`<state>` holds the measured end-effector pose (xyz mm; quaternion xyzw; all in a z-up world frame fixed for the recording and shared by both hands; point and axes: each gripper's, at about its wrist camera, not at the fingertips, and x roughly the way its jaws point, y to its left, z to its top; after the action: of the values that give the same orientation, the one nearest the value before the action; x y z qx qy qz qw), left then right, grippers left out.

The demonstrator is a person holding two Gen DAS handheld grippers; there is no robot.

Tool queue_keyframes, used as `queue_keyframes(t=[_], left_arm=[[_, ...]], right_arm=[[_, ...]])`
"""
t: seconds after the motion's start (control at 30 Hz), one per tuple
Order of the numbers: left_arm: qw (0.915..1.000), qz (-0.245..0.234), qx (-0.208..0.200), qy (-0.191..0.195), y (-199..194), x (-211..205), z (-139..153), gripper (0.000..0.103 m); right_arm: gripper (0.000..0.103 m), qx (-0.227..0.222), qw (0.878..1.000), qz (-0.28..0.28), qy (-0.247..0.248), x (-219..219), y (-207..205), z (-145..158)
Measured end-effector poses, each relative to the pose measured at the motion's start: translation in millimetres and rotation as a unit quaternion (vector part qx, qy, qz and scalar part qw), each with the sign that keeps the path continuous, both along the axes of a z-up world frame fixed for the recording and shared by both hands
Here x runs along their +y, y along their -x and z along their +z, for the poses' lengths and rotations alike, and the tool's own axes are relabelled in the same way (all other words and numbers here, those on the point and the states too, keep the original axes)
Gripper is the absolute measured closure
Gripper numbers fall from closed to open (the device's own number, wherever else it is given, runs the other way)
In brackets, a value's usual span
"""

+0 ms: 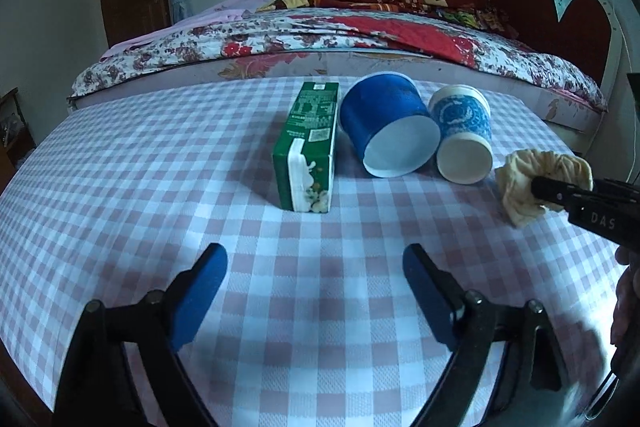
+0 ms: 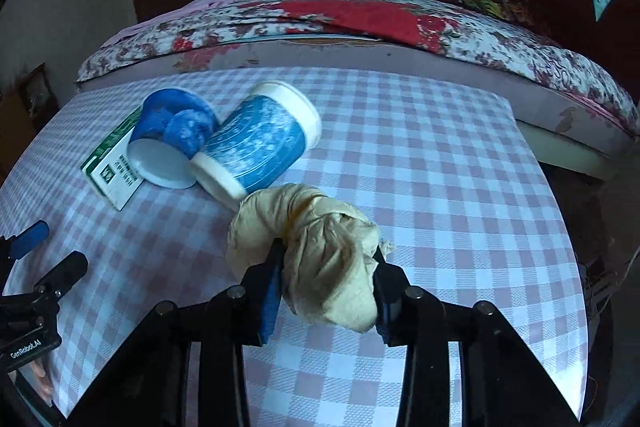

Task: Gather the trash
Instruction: 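Grasp the beige stocking with the right tool while the left tool grasps the green milk carton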

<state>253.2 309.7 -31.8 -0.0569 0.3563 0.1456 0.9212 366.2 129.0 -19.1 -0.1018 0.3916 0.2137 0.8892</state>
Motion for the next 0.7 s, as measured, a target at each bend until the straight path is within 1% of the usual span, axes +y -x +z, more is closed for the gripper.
queue_keyframes(t=[0.07,0.1,0.13,0.33,0.37,0.4,0.53,0.57,0.6,0.63,0.67,0.7], left_arm=[[1.0,0.0,0.005,0.004,-11,6,0,0.017],[0.9999,-0.003,0.007,0.014,-17,10,0,0.024],[0.9999,-0.005,0.003,0.016,-20,12,1,0.025],[0.9998,-0.004,0.018,0.009,-50,23,1,0.027],[0.9997,-0.005,0.022,0.006,-54,24,0,0.029],[0.9996,-0.005,0.026,0.007,-57,27,-2,0.032],[0.9989,-0.001,0.044,0.017,-65,35,-10,0.033],[0.9986,-0.002,0.047,0.022,-66,36,-11,0.037],[0.9985,-0.004,0.047,0.026,-67,36,-11,0.043],[0.9985,-0.007,0.048,0.026,-67,36,-12,0.046],[0.9983,-0.01,0.052,0.025,-69,34,-12,0.056],[0.9981,-0.016,0.054,0.026,-69,33,-12,0.062]], right_arm=[[0.063,0.0,1.0,-0.018,0.0,-4,-10,-1],[0.063,0.003,1.0,-0.024,-0.003,-4,-16,-2],[0.063,0.005,1.0,-0.028,-0.006,-4,-22,-2],[0.063,0.016,0.999,-0.036,-0.009,4,-44,-4],[0.063,0.018,0.999,-0.036,-0.011,4,-44,-5],[0.063,0.019,0.999,-0.037,-0.011,4,-45,-6],[0.063,0.02,0.999,-0.036,-0.013,3,-44,-9],[0.063,0.022,0.999,-0.035,-0.015,2,-44,-10],[0.063,0.023,0.999,-0.035,-0.016,2,-44,-10],[0.063,0.024,0.999,-0.035,-0.015,2,-43,-10],[0.063,0.025,0.999,-0.035,-0.014,2,-44,-10],[0.063,0.027,0.999,-0.034,-0.014,2,-44,-9]])
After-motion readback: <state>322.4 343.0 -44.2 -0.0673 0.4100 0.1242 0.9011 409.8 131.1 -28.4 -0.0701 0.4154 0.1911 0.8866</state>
